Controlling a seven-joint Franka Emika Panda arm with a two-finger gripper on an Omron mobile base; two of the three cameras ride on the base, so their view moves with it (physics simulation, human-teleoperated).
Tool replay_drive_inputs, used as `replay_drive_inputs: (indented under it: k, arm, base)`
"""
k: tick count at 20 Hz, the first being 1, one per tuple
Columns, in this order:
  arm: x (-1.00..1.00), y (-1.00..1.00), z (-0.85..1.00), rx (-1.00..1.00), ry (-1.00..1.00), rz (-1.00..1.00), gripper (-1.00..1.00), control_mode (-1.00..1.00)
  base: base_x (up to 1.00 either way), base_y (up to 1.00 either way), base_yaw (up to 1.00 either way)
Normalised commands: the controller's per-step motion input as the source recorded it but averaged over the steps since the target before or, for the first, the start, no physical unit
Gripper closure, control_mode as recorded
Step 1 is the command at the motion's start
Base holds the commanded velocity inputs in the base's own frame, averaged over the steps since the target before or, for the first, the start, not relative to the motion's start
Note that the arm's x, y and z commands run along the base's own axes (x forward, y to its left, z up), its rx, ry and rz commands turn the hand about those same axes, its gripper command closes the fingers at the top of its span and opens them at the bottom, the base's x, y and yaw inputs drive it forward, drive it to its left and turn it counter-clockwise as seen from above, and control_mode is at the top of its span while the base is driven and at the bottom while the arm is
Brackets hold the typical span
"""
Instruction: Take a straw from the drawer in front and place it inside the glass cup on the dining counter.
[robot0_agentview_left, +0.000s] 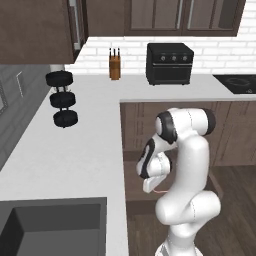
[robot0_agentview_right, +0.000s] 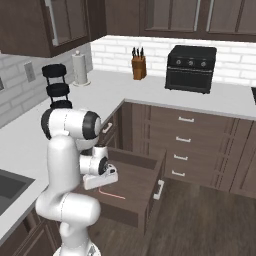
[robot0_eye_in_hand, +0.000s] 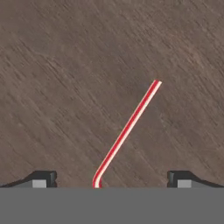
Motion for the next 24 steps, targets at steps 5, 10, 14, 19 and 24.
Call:
replay_drive_inputs:
  k: [5,10,14,19,24]
  arm:
    - [0.3,0.0,-0.26,0.06,0.0,0.05,-1.0,-1.0]
    - [-0.04,0.0,-0.29,0.0,0.0,0.0,-1.0,-1.0]
    - [-0.29,0.0,-0.26,0.0,-0.03,0.0,-1.0,-1.0]
    - [-0.54,0.11,-0.17,0.0,-0.07,0.0,-1.0,-1.0]
    - [-0.17,0.07,-0.31,0.0,-0.03,0.0,-1.0,-1.0]
  base:
    - [0.0,0.0,0.0]
    - [0.0,0.0,0.0]
    - [0.0,0.0,0.0]
    - [0.0,0.0,0.0]
    - [0.0,0.0,0.0]
